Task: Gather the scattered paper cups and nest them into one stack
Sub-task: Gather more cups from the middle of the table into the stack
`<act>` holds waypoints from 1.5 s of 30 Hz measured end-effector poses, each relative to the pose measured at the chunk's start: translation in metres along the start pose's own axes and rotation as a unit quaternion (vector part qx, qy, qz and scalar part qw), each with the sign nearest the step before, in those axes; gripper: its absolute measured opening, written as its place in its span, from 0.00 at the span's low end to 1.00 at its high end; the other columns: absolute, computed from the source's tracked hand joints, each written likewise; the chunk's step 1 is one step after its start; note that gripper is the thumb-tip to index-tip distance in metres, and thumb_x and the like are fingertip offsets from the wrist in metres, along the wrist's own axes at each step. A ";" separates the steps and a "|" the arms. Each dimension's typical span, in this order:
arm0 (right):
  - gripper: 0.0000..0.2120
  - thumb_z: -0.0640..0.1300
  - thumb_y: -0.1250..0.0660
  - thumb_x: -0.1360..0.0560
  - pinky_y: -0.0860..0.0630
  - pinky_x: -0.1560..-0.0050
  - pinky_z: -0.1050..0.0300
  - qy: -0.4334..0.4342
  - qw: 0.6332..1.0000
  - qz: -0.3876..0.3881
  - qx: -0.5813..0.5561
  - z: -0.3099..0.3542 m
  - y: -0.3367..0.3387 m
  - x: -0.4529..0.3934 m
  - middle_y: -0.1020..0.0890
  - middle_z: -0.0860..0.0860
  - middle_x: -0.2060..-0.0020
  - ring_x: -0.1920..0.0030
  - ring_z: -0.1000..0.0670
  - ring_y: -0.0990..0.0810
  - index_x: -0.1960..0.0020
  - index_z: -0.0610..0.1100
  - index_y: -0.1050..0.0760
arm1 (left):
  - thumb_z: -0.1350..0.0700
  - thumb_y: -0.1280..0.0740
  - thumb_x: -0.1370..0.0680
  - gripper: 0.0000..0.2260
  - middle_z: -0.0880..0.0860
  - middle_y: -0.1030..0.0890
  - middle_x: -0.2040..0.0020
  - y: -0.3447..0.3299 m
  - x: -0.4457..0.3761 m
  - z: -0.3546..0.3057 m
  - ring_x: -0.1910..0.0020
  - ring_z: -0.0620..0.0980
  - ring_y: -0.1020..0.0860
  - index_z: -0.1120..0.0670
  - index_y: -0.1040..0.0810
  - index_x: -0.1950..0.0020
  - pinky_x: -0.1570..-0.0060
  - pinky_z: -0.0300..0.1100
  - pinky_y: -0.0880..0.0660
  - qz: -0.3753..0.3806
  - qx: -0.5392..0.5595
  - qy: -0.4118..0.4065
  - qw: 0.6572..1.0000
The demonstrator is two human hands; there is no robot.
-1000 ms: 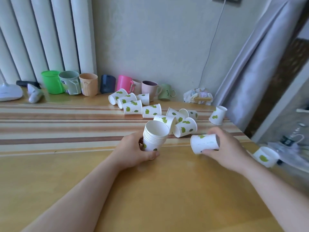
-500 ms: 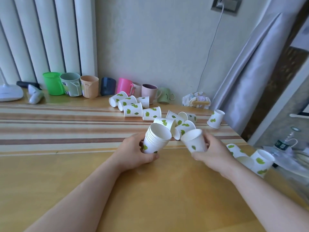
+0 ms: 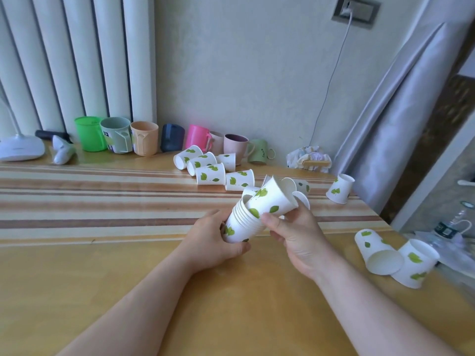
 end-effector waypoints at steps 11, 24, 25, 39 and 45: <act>0.24 0.51 0.24 0.22 0.25 0.56 0.51 -0.093 0.931 -0.267 0.229 -0.031 0.060 -0.020 0.17 0.48 0.44 0.52 0.47 0.19 0.28 0.52 0.26 | 0.48 0.19 0.30 0.21 0.40 0.21 0.44 -0.001 -0.002 0.001 0.45 0.36 0.22 0.36 0.20 0.41 0.51 0.32 0.29 -0.021 0.020 0.014 0.999; 0.48 0.70 0.29 0.32 0.25 0.36 0.41 -0.245 0.879 -0.328 0.245 -0.027 0.046 -0.083 0.26 0.42 0.29 0.27 0.34 0.32 0.19 0.52 0.38 | 0.47 0.19 0.30 0.26 0.38 0.22 0.41 -0.002 -0.004 0.000 0.42 0.37 0.22 0.37 0.21 0.33 0.48 0.33 0.27 -0.018 0.011 0.024 0.999; 0.45 0.66 0.29 0.30 0.26 0.40 0.42 -0.242 0.882 -0.331 0.231 -0.028 0.045 -0.083 0.26 0.42 0.30 0.27 0.35 0.32 0.18 0.53 0.39 | 0.47 0.19 0.30 0.26 0.39 0.22 0.41 -0.002 -0.004 0.000 0.42 0.37 0.22 0.37 0.21 0.33 0.48 0.34 0.27 -0.018 0.010 0.024 0.999; 0.36 0.35 0.25 0.30 0.25 0.58 0.56 -0.070 0.942 -0.247 0.216 -0.043 0.078 -0.031 0.19 0.54 0.45 0.45 0.47 0.20 0.27 0.58 0.30 | 0.45 0.20 0.30 0.27 0.38 0.21 0.40 -0.002 -0.005 0.002 0.42 0.38 0.21 0.37 0.21 0.33 0.45 0.38 0.25 -0.012 0.002 0.018 1.000; 0.21 0.37 0.21 0.29 0.21 0.49 0.52 -0.054 0.968 -0.245 0.001 -0.037 0.072 -0.031 0.13 0.51 0.46 0.46 0.46 0.15 0.42 0.54 0.21 | 0.45 0.20 0.31 0.27 0.39 0.21 0.40 -0.003 -0.005 0.001 0.43 0.38 0.21 0.37 0.20 0.34 0.46 0.37 0.25 -0.012 0.002 0.017 1.000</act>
Point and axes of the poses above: each hand's wrist, its own x-axis away from the middle knuckle, its own y-axis out of the back of the hand, z = x × y, the point moved 1 cm from there along -x, towards the middle knuckle
